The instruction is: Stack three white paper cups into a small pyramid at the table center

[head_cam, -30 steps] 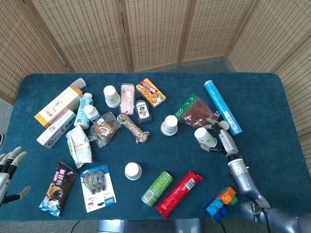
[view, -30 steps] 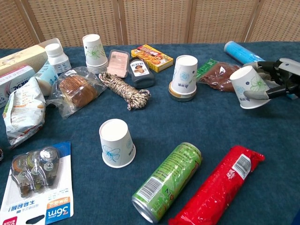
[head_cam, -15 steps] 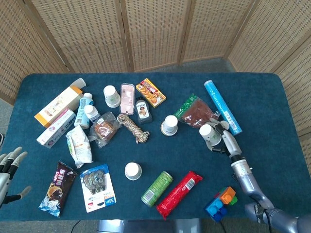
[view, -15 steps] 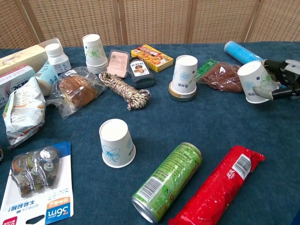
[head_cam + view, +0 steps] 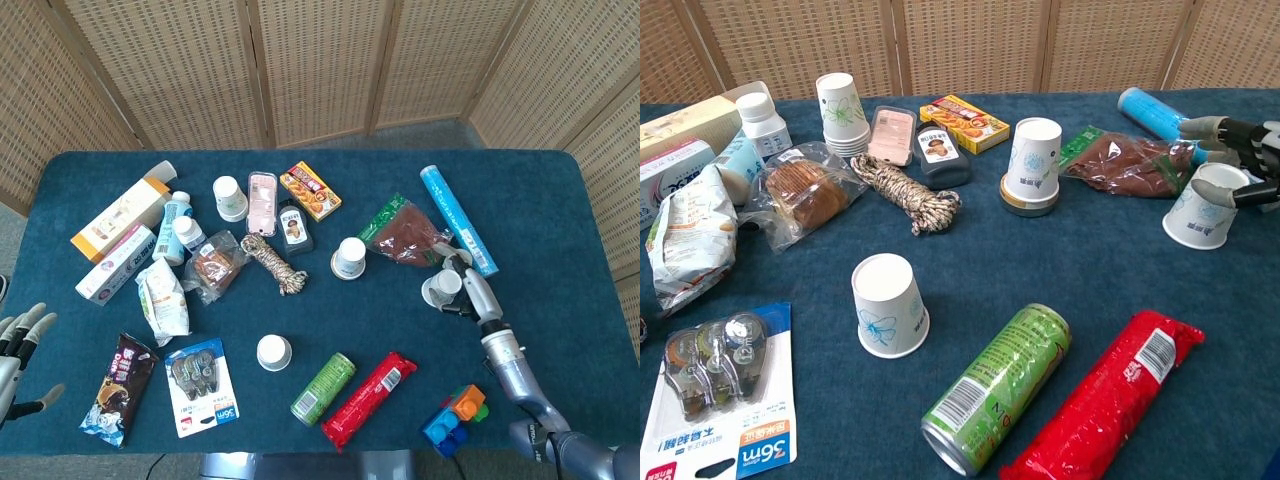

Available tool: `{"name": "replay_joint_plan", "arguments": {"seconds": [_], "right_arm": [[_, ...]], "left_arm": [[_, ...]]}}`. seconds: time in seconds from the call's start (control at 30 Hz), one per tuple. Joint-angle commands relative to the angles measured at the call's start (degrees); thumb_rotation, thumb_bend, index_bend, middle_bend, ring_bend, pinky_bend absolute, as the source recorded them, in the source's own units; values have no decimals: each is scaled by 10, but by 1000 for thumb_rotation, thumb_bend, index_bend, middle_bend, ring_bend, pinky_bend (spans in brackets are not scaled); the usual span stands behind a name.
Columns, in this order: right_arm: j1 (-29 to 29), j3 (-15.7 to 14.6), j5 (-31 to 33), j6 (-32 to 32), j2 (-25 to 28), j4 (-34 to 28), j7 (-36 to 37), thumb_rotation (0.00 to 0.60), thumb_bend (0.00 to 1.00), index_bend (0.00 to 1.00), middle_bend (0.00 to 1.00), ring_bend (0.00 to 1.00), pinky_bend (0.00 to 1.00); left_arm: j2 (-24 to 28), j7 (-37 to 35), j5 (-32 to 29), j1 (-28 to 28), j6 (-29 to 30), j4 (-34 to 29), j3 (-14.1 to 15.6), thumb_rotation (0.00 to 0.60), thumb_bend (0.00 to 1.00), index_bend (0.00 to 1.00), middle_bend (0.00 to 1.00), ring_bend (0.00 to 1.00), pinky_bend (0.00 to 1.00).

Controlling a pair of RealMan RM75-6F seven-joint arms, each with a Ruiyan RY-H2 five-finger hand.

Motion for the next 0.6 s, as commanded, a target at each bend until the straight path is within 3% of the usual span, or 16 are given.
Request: {"name": "replay_joint_plan", "arguments": {"seconds": [0.03, 0.3, 0.6], "right_arm": [[-1, -1, -4, 8, 10, -10, -5, 598, 469, 95, 51, 0, 0], [5, 0, -16, 17, 55, -54, -66, 532, 462, 79, 29, 0, 0], [2, 1, -19, 34, 102, -94, -144, 520, 451, 79, 28, 0, 0]], "left_arm": [[0, 0, 0, 0, 0, 0, 0, 600, 273, 0, 0, 0, 0], [-2, 5, 1, -2, -3, -1, 1, 600, 272, 0, 0, 0, 0], [-1, 5, 1, -2, -5, -1, 2, 600, 272, 0, 0, 0, 0]]}}
